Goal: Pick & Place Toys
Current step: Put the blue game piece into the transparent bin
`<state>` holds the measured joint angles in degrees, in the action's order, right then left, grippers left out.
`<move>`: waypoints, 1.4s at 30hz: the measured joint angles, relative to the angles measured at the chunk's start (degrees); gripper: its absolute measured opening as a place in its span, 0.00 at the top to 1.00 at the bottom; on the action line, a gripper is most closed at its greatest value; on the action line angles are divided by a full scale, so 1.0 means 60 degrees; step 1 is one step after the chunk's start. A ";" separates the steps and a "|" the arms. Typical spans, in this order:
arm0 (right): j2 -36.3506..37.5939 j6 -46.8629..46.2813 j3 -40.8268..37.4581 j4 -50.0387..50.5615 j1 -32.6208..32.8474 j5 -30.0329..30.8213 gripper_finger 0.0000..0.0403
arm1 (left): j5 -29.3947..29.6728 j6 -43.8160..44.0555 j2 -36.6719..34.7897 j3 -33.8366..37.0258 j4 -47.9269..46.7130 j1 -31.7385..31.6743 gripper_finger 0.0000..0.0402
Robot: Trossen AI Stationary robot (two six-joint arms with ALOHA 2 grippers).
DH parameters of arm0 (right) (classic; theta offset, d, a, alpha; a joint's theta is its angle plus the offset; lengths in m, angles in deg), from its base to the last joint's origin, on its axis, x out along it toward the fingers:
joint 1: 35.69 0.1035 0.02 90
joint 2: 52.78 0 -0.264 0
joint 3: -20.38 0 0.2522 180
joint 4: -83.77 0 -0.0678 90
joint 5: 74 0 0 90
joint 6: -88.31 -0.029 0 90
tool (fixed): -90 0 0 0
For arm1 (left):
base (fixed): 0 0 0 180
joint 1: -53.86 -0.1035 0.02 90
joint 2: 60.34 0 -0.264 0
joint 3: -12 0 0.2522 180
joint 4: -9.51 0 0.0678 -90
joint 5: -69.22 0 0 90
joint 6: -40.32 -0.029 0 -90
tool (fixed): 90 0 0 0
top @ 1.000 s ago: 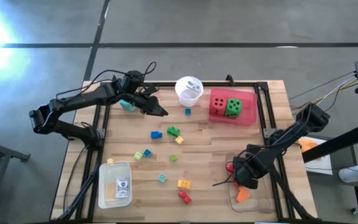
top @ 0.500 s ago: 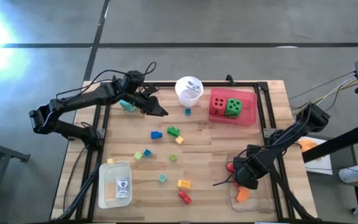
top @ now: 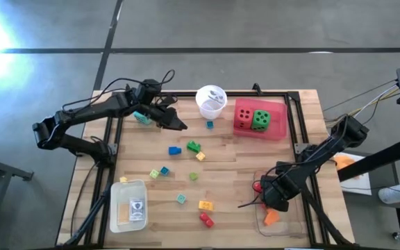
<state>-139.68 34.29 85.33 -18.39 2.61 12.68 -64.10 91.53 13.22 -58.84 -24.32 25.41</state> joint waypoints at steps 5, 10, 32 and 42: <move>0.0000 -0.0044 0.0318 0.0022 0.0004 0.0163 0.08 | 0.0301 -0.0331 0.0089 0.0000 -0.2049 -0.0004 0.04; 0.0004 -0.0038 0.0908 0.0009 0.0013 0.0238 0.08 | 0.1564 -0.1758 0.0164 0.0007 -0.3493 0.0026 0.04; 0.0004 -0.1171 0.4008 0.0044 0.0073 0.1465 0.08 | 0.3526 -0.6153 0.1076 0.0004 -0.4292 0.1323 0.04; 0.0004 -0.2970 0.4464 -0.0007 0.0069 0.3476 0.08 | 0.6049 -0.6722 0.1856 0.0015 -0.4413 0.2291 0.04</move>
<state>-139.65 16.47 112.11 -18.44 3.03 33.54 -27.81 51.20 24.35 -58.75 -50.80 39.16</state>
